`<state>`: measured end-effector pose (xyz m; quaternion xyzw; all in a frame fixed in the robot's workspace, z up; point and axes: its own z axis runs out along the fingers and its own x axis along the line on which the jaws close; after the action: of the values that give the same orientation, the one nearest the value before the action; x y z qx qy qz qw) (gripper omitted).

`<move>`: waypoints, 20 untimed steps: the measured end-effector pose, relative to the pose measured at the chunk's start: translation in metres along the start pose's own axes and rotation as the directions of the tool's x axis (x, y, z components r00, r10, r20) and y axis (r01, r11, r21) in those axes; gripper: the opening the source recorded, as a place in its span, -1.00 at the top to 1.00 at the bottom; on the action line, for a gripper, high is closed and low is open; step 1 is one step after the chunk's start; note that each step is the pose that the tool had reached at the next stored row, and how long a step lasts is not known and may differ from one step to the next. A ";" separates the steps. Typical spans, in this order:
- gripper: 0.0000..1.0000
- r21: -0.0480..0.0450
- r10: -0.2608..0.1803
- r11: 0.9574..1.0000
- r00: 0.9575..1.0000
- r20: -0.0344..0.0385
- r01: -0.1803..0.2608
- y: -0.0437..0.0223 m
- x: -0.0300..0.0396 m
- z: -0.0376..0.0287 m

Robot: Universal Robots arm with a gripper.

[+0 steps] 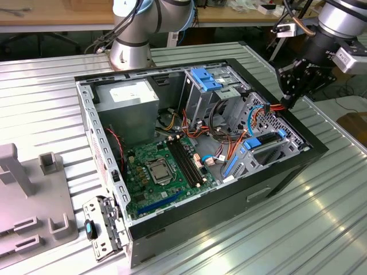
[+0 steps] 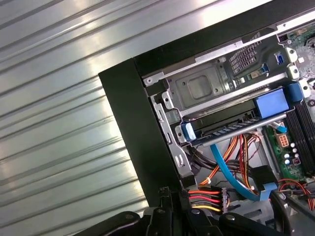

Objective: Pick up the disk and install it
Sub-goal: 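Insert the first disk wire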

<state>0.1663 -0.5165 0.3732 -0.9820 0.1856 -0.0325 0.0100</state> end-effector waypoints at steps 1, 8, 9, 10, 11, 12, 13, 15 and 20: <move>0.66 0.000 0.001 1.000 1.000 0.000 -0.001 0.0007 -0.0018 0.0000; 0.66 -0.001 0.011 1.000 1.000 0.000 -0.011 0.0115 -0.0292 -0.0019; 0.66 -0.001 0.012 1.000 1.000 0.000 -0.012 0.0123 -0.0314 -0.0020; 0.66 -0.001 0.016 1.000 1.000 0.000 -0.016 0.0131 -0.0335 -0.0019; 0.66 -0.004 0.061 0.998 0.998 -0.002 -0.061 0.0131 -0.0335 -0.0012; 0.66 -0.006 0.081 0.997 0.997 -0.003 -0.081 0.0129 -0.0328 -0.0010; 0.66 -0.007 0.092 0.996 0.996 -0.004 -0.092 0.0123 -0.0313 -0.0006; 0.66 -0.007 0.102 0.995 0.995 -0.004 -0.102 0.0108 -0.0285 0.0001; 0.66 -0.011 0.148 0.989 0.989 -0.006 -0.148 0.0068 -0.0211 0.0012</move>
<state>0.1443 -0.5152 0.3705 -0.9656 0.2579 -0.0334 0.0063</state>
